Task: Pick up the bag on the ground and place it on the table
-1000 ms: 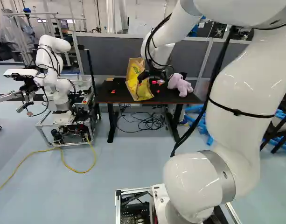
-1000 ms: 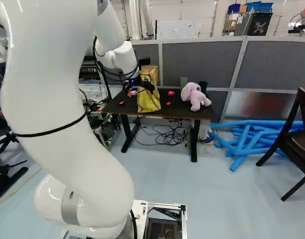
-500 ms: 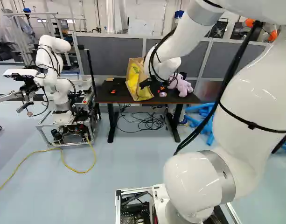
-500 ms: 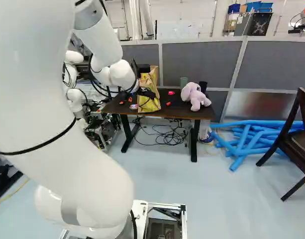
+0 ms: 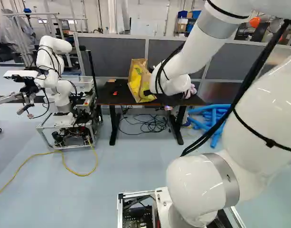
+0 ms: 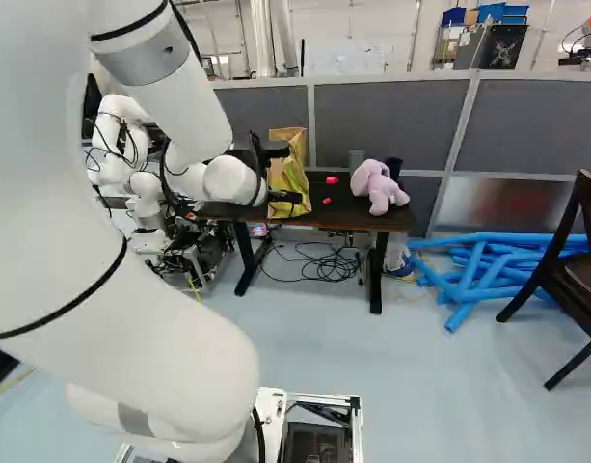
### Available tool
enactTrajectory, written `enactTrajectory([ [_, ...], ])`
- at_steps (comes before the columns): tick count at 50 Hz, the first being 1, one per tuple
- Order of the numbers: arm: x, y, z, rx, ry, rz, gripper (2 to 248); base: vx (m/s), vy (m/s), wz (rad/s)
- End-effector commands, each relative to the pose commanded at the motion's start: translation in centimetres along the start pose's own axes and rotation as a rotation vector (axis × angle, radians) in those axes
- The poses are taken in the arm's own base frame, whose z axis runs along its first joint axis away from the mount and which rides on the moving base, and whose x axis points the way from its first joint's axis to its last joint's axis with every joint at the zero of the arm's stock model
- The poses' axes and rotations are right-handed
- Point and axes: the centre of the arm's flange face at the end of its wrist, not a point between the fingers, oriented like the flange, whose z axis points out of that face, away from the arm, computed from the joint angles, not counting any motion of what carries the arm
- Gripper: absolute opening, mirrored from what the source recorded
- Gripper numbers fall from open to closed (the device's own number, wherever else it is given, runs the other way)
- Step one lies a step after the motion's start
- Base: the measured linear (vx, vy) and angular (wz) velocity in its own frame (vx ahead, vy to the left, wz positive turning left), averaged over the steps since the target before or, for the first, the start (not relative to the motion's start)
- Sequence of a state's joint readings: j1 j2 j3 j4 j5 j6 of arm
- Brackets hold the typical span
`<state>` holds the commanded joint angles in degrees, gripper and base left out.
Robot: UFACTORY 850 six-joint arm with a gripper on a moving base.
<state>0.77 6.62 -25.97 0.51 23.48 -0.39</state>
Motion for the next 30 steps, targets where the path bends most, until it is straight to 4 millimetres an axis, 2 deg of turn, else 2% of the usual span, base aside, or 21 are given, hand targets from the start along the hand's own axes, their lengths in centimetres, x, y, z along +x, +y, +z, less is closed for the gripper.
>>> enactTrajectory([
  [30, -6.1, 0.3, -3.3, -0.005, 0.143, 0.003, 247, 0.0, 0.0, 0.0],
])
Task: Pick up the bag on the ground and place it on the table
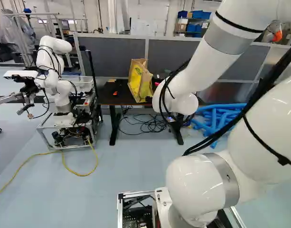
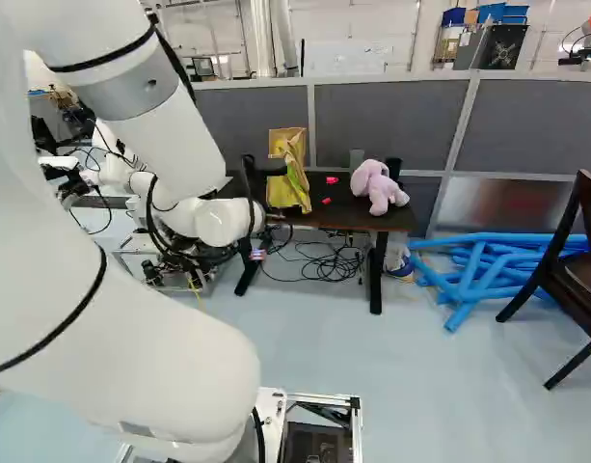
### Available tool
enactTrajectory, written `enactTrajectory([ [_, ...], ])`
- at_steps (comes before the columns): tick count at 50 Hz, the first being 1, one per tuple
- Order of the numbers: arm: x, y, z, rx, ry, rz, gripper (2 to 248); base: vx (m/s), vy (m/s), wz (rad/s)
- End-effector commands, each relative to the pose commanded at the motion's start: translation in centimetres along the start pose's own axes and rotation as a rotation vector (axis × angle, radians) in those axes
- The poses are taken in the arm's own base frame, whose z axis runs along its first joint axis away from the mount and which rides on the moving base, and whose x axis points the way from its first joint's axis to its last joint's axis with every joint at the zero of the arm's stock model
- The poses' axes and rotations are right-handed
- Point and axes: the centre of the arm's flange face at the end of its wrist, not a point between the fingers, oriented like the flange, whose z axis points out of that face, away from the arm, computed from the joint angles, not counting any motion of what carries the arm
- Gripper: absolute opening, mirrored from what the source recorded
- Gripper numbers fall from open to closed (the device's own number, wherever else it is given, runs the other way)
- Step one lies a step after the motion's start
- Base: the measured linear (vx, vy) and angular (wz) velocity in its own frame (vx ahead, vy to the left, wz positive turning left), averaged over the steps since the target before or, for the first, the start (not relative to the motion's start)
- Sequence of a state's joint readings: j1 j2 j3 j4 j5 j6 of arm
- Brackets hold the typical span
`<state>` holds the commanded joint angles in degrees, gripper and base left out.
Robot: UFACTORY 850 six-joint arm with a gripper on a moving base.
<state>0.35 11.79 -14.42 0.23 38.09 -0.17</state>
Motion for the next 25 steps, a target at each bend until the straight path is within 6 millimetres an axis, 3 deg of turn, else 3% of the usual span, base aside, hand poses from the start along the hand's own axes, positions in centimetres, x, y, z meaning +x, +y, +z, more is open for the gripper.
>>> enactTrajectory([
  [25, -3.0, 0.1, -2.4, -0.002, 0.077, 0.002, 247, 0.0, 0.0, 0.0],
])
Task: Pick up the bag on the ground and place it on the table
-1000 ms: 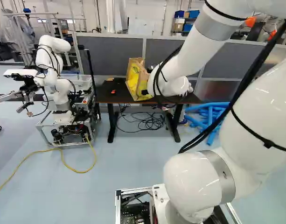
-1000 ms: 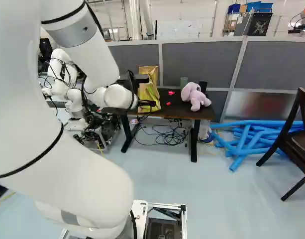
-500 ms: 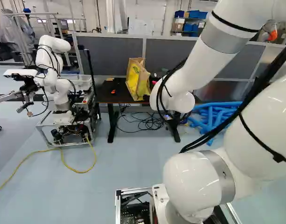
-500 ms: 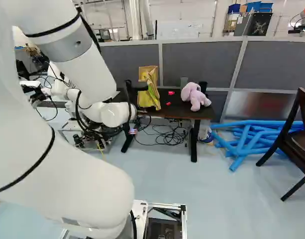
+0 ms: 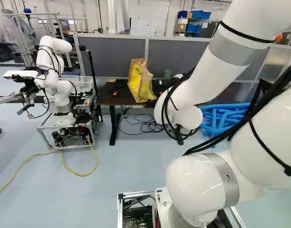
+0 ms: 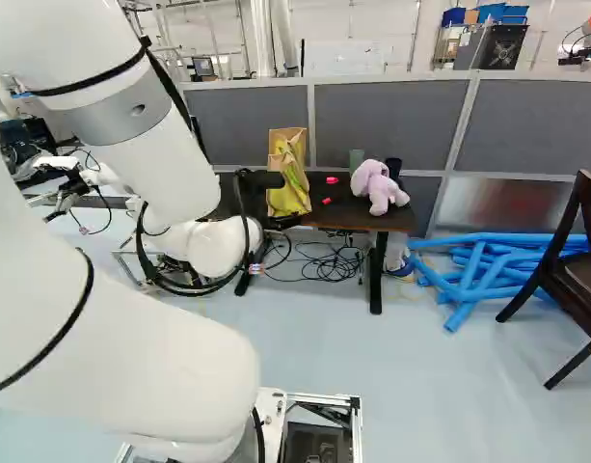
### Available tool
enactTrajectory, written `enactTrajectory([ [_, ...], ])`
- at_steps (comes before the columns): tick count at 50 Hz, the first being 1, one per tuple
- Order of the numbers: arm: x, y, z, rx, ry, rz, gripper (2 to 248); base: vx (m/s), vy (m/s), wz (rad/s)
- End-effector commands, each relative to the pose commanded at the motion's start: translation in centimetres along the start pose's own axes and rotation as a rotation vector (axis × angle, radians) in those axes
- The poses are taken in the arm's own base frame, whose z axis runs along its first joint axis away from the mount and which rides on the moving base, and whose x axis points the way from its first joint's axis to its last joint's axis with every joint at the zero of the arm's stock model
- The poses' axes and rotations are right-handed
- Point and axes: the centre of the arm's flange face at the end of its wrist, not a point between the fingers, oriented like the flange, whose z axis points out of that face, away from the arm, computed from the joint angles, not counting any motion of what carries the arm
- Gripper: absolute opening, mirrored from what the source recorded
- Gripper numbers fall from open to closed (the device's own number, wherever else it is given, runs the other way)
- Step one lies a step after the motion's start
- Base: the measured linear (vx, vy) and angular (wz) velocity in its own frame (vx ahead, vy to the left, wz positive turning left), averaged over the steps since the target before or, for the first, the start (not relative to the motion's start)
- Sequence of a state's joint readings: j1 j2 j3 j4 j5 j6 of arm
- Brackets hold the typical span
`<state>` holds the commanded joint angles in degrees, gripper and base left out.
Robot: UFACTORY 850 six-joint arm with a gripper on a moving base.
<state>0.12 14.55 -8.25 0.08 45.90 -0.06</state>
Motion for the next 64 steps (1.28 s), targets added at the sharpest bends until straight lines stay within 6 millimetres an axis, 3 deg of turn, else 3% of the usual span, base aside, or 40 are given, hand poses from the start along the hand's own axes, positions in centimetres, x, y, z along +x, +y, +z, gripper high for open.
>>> enactTrajectory([
  [26, -1.4, 0.0, -1.3, -0.001, 0.037, 0.001, 247, 0.0, 0.0, 0.0],
  [64, -1.5, 0.0, -1.5, -0.001, 0.04, 0.001, 247, 0.0, 0.0, 0.0],
])
